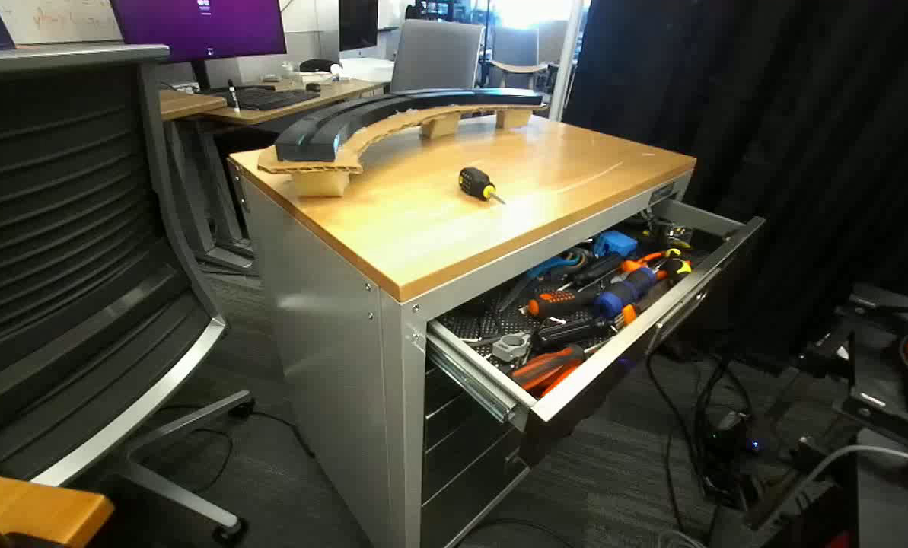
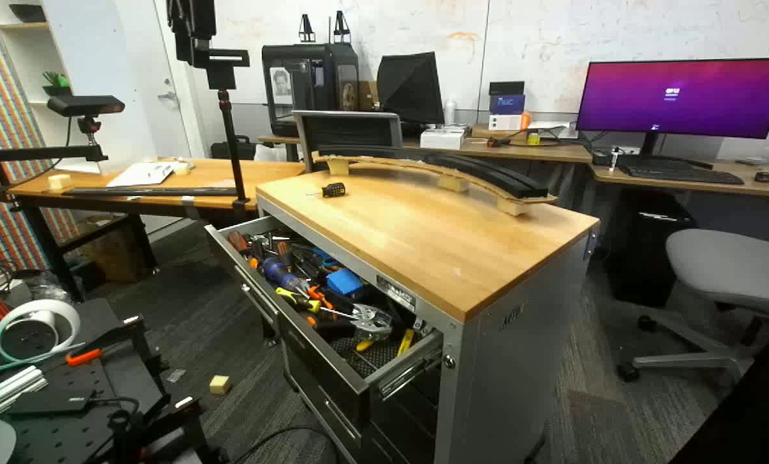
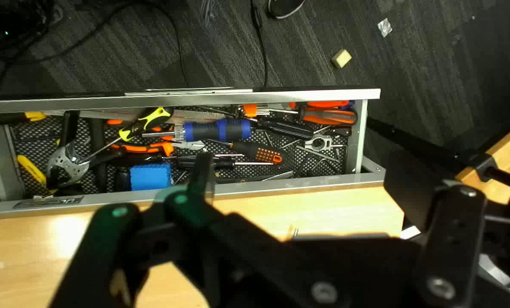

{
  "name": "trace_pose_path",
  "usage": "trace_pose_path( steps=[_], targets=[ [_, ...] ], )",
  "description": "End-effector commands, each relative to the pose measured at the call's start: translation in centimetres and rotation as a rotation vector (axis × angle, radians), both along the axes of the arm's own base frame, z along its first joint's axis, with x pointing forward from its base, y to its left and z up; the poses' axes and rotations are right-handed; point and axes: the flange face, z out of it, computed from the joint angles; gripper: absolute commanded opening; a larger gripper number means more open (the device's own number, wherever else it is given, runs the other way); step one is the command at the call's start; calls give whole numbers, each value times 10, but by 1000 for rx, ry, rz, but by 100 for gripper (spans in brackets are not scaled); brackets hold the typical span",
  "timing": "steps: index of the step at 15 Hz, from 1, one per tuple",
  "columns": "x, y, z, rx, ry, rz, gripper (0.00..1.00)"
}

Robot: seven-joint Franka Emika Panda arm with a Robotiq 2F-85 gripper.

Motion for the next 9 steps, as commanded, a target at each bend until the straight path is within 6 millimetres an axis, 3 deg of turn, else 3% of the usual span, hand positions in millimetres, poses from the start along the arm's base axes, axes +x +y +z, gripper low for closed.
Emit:
trace_pose_path(
  steps=[1,5,6,7,9],
  targets=[
    [1,0,2,0,-3,0,100],
    [1,0,7,2,-14,1,100],
    [11,-9,-1,46,-19,-15,100],
    [39,-17,-19,78,-5,-39,100],
    [77,-10,-43,67,-2,-74,100]
  ],
)
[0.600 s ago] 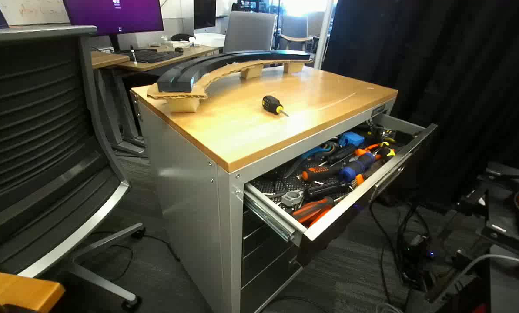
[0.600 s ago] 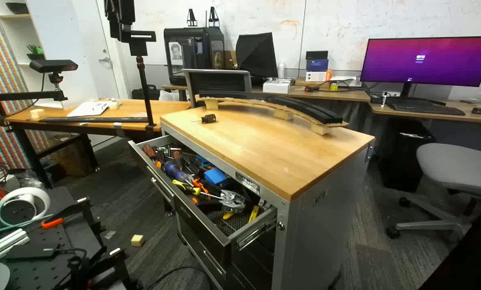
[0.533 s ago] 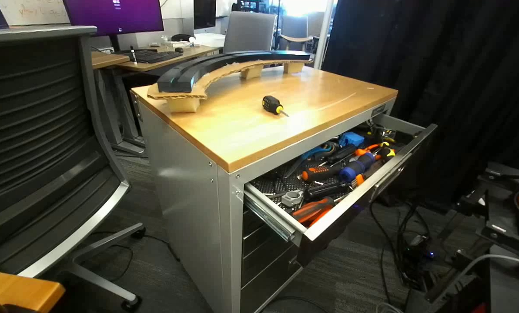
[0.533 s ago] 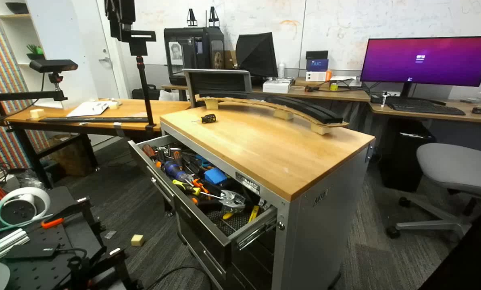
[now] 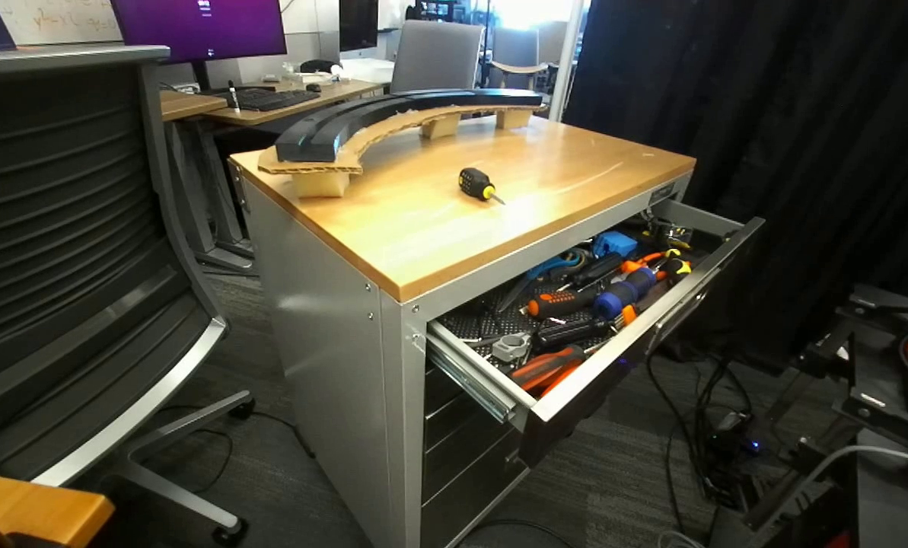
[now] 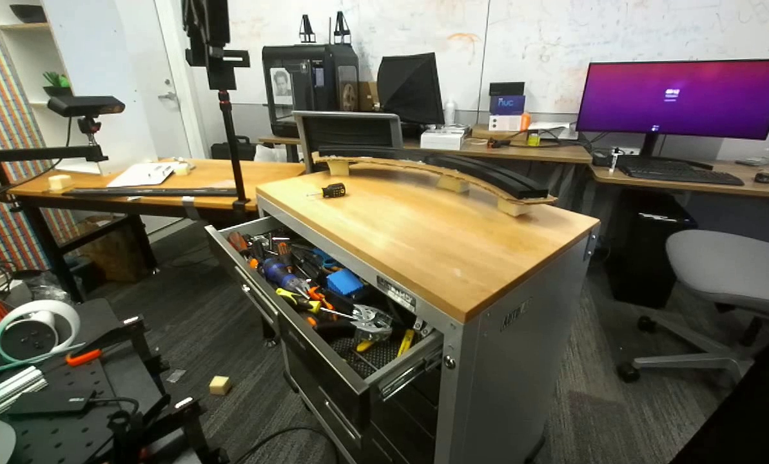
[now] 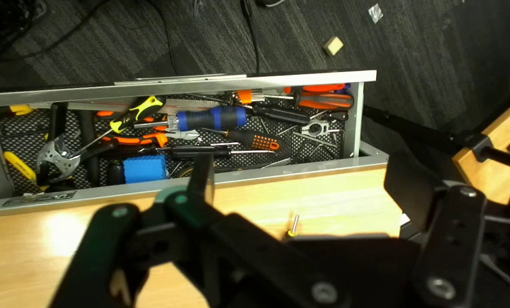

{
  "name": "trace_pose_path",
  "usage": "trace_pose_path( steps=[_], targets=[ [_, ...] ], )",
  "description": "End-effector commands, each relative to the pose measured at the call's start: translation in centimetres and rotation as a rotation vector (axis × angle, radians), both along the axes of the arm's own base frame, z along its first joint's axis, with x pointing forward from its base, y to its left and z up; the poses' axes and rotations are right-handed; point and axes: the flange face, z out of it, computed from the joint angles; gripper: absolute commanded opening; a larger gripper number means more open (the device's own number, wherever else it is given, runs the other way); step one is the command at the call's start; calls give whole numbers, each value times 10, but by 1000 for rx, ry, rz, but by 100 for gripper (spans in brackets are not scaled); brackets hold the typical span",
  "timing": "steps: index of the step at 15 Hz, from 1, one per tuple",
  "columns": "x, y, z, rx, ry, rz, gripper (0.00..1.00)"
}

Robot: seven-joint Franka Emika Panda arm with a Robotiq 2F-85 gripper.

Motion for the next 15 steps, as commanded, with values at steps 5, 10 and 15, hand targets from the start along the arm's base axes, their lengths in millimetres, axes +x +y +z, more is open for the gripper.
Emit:
trace_pose_path(
  steps=[5,10,15],
  targets=[
    [138,44,-91,19,13,-7,100],
    [210,89,-153,25,31,0,100],
    [269,106,-205,-116,-25,-79,100]
  ],
)
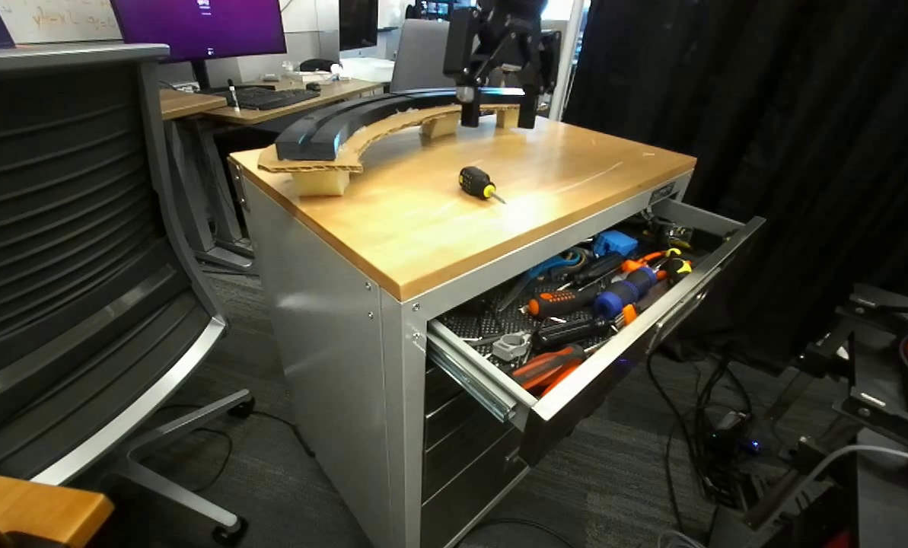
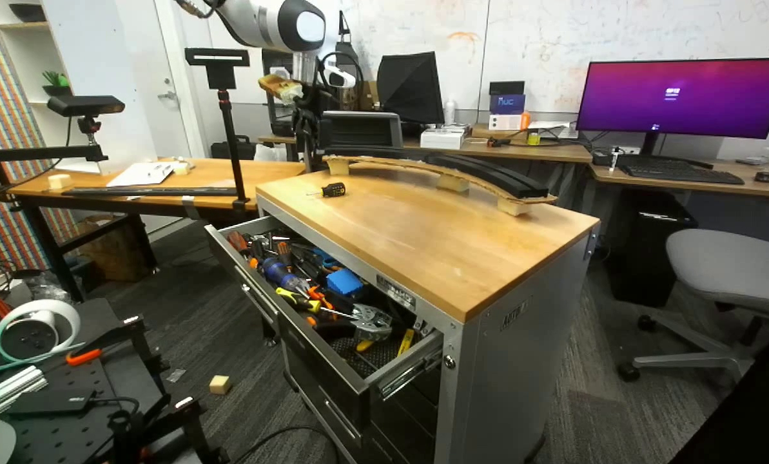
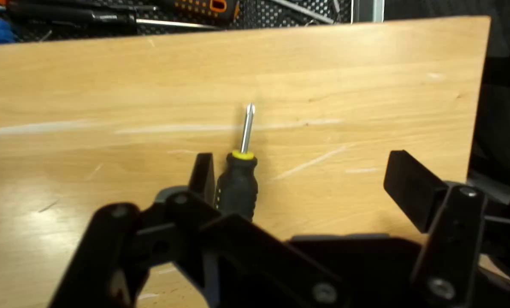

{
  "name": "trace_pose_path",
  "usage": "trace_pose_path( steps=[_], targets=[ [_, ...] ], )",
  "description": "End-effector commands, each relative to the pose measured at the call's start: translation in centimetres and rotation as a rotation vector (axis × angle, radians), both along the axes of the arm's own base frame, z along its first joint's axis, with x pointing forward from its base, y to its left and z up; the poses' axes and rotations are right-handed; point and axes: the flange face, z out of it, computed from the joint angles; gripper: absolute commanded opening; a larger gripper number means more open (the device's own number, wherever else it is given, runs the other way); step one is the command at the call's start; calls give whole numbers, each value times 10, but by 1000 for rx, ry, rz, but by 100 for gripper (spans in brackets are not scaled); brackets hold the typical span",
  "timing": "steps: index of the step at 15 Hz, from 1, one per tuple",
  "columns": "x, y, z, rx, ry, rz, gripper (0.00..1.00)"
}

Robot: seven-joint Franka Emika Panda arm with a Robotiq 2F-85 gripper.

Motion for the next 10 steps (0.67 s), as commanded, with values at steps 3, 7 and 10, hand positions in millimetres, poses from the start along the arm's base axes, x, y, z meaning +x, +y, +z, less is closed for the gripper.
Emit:
trace_pose_path(
  steps=[3,7,10],
  targets=[
    [64,7,-33,-143,-47,-115,100],
    [81,-1,-47,-181,-42,-180,75],
    [79,-3,-50,-141,27,-169,64]
  ],
)
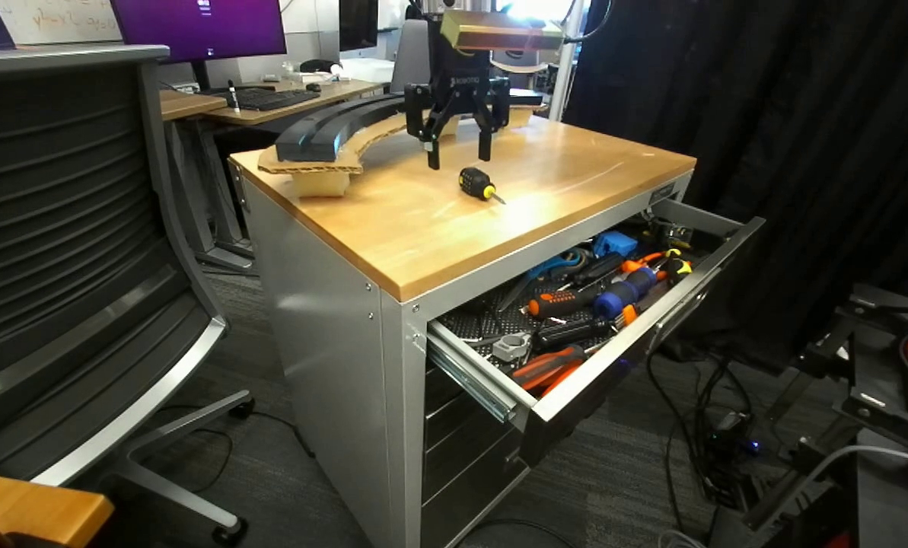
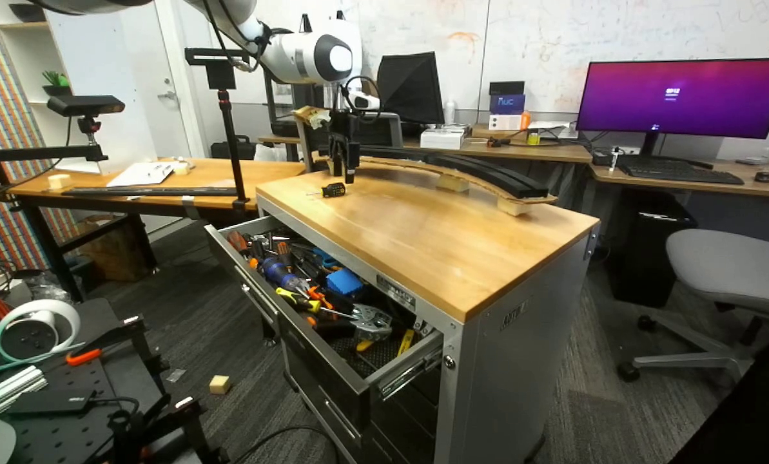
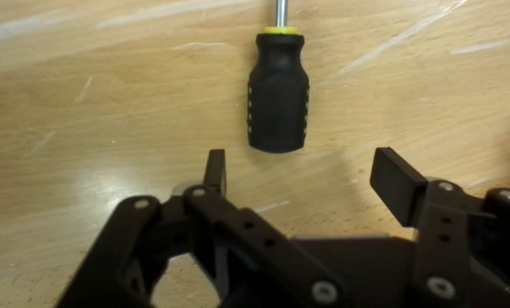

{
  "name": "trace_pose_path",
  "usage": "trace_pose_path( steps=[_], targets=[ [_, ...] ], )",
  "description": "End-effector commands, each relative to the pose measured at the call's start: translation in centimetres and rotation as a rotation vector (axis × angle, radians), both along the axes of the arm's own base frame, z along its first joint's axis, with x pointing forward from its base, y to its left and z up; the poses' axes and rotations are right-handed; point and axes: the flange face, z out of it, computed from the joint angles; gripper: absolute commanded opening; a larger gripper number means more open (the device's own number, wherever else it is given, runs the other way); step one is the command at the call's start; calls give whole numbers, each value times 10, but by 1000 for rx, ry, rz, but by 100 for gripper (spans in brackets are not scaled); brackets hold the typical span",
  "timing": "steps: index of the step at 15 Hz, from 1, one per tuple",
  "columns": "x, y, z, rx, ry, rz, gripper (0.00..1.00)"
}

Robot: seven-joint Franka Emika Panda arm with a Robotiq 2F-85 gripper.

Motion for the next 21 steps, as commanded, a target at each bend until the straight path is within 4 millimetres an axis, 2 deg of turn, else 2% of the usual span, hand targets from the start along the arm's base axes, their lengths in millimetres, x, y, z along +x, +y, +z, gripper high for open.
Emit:
trace_pose_path(
  steps=[1,4,7,8,10,12,13,17,21],
  targets=[
    [3,4,7,-2,62,-28,53],
    [-3,3,1,36,132,-14,31],
    [-8,0,-13,69,200,-12,9],
    [-9,-1,-14,77,210,-14,13],
    [-13,-3,-13,85,240,-8,14],
    [-24,-1,0,97,285,30,13],
    [-36,5,8,98,333,60,13],
    [-80,33,9,96,516,148,13],
    [-103,59,-1,84,596,245,14]
  ],
)
